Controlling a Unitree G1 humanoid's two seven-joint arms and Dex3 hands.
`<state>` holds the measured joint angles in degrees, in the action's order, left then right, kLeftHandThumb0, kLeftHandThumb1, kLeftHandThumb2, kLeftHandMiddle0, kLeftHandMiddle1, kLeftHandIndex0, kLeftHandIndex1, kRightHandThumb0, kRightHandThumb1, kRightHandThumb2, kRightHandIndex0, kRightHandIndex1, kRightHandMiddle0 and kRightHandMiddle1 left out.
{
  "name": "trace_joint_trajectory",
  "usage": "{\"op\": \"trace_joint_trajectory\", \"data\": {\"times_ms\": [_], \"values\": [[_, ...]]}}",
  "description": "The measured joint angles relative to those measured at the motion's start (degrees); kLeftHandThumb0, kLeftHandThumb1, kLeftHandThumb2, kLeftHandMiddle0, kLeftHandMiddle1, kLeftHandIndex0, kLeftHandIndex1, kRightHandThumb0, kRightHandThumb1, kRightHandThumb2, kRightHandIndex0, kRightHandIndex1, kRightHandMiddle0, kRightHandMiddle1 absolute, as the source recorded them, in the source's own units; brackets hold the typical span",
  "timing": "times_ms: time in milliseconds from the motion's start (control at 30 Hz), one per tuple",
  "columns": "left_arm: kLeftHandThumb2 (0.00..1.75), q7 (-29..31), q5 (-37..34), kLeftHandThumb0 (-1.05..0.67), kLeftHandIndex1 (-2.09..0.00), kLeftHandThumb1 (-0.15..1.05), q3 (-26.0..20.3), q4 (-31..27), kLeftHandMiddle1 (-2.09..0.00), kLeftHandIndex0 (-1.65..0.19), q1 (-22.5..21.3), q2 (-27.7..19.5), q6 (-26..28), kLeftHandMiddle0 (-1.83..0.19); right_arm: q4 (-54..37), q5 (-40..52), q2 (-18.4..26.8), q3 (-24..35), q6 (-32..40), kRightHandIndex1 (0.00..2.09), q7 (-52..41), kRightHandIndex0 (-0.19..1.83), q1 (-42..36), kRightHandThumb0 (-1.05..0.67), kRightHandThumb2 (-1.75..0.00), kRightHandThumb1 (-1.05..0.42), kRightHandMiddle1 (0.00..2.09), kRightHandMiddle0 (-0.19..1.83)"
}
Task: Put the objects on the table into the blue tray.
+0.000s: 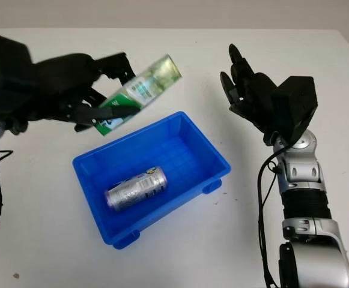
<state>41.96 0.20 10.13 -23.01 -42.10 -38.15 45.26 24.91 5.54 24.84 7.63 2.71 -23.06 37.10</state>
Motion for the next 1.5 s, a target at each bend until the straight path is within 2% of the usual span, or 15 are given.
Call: {"op": "trace_joint_trajectory", "data": {"times_ms": [100,167,200,333,533,633,733,800,900,1000,1100,1267,1333,1400,1500], "values": [[0.46,-0.4,0.0,-0.24,-2.09,1.05,2.1,0.2,-2.09,-0.86,0.2,1.0,1.8,-1.25,-0.1,0.0,-0.2,0.0,0.0,0.0,0.2,-0.19,-0.5,-0.64,-0.65,-1.05,0.0,-0.19],[0.43,-1.6,0.5,-0.27,-2.02,1.05,3.4,0.1,-2.09,-0.11,0.3,1.8,4.2,-0.54,-0.1,0.1,-0.3,0.0,0.0,0.0,0.3,-0.19,-0.7,-0.64,-0.64,-1.05,0.0,-0.19],[0.42,-2.0,0.7,-0.28,-2.0,1.05,4.2,0.1,-2.09,0.04,0.4,1.8,5.5,-0.36,-0.1,0.1,-0.3,0.0,0.0,0.0,0.4,-0.19,-0.7,-0.64,-0.64,-1.05,0.0,-0.19],[0.43,0.2,1.6,-0.38,-0.55,1.05,7.8,-0.3,-0.45,0.17,0.2,-0.1,5.8,0.03,-0.5,0.2,-0.4,0.0,0.5,0.0,1.0,-0.19,-0.8,-0.64,-0.63,-1.05,0.0,-0.19],[0.44,2.5,1.8,-0.42,-0.3,1.05,9.3,-0.2,-0.12,0.16,0.1,-1.9,3.9,0.08,-1.0,0.3,-0.4,0.1,0.6,0.0,1.3,-0.19,-1.0,-0.64,-0.64,-1.05,0.0,-0.19],[0.46,1.8,0.5,-0.4,-0.52,1.05,7.8,-0.4,-0.32,0.08,0.5,-1.4,4.2,-0.04,-1.1,0.6,-0.5,0.1,0.6,0.0,1.3,-0.19,-1.0,-0.63,-0.63,-1.05,0.0,-0.19],[0.49,-2.9,-1.6,-0.38,-1.54,1.05,2.1,-1.2,-1.25,-0.08,3.4,2.5,1.0,-0.22,-1.0,0.7,-0.6,0.1,0.6,0.0,1.5,-0.19,-1.0,-0.64,-0.63,-1.05,0.0,-0.19],[0.53,-6.1,-2.7,-0.38,-1.96,1.05,-1.3,-1.5,-1.85,-0.55,4.4,5.2,-1.5,-0.71,-1.0,0.7,-0.8,0.1,0.5,0.01,1.4,-0.19,-1.0,-0.65,-0.62,-1.05,0.0,-0.19],[0.53,-10.6,-4.2,-0.38,-2.08,1.05,-5.7,-2.0,-2.07,-1.25,4.5,8.7,-4.2,-1.59,-1.0,0.7,-0.9,0.1,0.3,0.01,1.4,-0.19,-1.0,-0.65,-0.63,-1.05,0.0,-0.19],[0.54,-15.6,-4.9,-0.42,-2.09,1.05,-9.5,-1.1,-2.09,-1.65,4.5,12.0,-6.1,-1.8,-0.9,0.7,-0.9,0.1,-0.1,0.01,1.4,-0.19,-1.0,-0.65,-0.63,-1.05,0.01,-0.19],[0.46,-20.5,-6.2,-0.42,-2.09,1.05,-14.2,3.2,-2.09,-0.81,3.8,14.7,-7.5,-1.44,-0.8,0.7,-1.0,0.1,-0.1,0.01,1.4,-0.19,-1.0,-0.66,-0.64,-1.05,0.01,-0.19],[0.37,-30.8,-5.7,-0.47,-2.09,1.05,-20.1,12.5,-2.09,-0.32,2.5,18.1,-12.2,-1.01,-0.7,0.9,-1.1,0.0,-0.1,0.0,0.3,-0.19,-0.8,-0.64,-0.66,-1.05,0.0,-0.19],[0.42,-34.2,-4.7,-0.47,-2.09,1.05,-21.3,16.9,-2.09,0.01,2.1,18.6,-16.2,-0.5,-0.7,0.9,-1.1,-0.1,-0.1,0.0,0.2,-0.19,-0.6,-0.66,-0.65,-1.05,0.0,-0.19],[0.43,-36.5,-4.5,-0.44,-2.09,1.05,-22.5,21.5,-2.09,0.14,1.4,18.6,-19.2,-0.07,-0.7,0.8,-1.1,-0.1,-0.1,0.0,0.1,-0.19,-0.6,-0.66,-0.64,-1.05,0.0,-0.19],[0.45,-38.9,-3.9,-0.43,-2.01,1.05,-23.6,28.2,-2.04,0.19,0.2,18.6,-23.7,0.15,-0.7,0.8,-1.1,-0.1,-0.1,0.0,-0.3,-0.19,-0.5,-0.66,-0.64,-1.05,0.0,-0.19]]}}
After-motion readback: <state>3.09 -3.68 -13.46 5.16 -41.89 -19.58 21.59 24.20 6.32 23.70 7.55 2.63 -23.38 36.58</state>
